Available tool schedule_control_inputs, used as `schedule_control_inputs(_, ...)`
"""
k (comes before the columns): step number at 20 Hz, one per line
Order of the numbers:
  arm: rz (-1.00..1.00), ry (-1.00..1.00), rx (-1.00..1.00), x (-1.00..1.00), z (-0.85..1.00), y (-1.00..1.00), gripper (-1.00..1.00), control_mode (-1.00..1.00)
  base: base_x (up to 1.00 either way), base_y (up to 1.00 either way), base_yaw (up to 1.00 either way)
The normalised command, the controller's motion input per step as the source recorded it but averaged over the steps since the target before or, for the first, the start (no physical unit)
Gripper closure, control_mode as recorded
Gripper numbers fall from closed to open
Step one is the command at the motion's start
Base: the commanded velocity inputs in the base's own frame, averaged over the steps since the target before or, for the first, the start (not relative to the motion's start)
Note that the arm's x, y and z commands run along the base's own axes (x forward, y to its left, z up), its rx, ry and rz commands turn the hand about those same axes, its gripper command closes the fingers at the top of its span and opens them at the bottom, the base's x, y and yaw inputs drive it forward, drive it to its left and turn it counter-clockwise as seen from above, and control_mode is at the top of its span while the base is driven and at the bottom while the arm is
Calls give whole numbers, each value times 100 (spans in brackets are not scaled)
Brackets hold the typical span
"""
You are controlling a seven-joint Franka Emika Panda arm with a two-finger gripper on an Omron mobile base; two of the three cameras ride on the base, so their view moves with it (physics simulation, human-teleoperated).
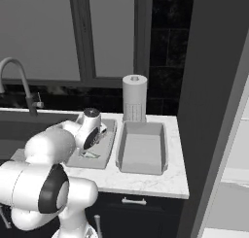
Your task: Place one garlic and one fish in each tupperware on the nearby counter, to pack two identical lunches.
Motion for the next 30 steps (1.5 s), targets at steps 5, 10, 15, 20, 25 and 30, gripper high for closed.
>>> schedule_control_inputs(5,0,-2,0,17,18,1,-100,-100,0,0,0)
schedule_control_inputs(10,-10,-3,0,-88,100,5,-100,-100,0,0,0)
schedule_control_inputs(15,-41,0,7,-87,62,26,-100,-100,0,0,0)
schedule_control_inputs(20,-48,-3,13,-93,46,12,-100,-100,0,0,0)
schedule_control_inputs(25,-54,-1,6,-91,32,-1,-100,-100,0,0,0)
schedule_control_inputs(30,-42,0,0,-74,39,-23,-100,-100,0,0,0)
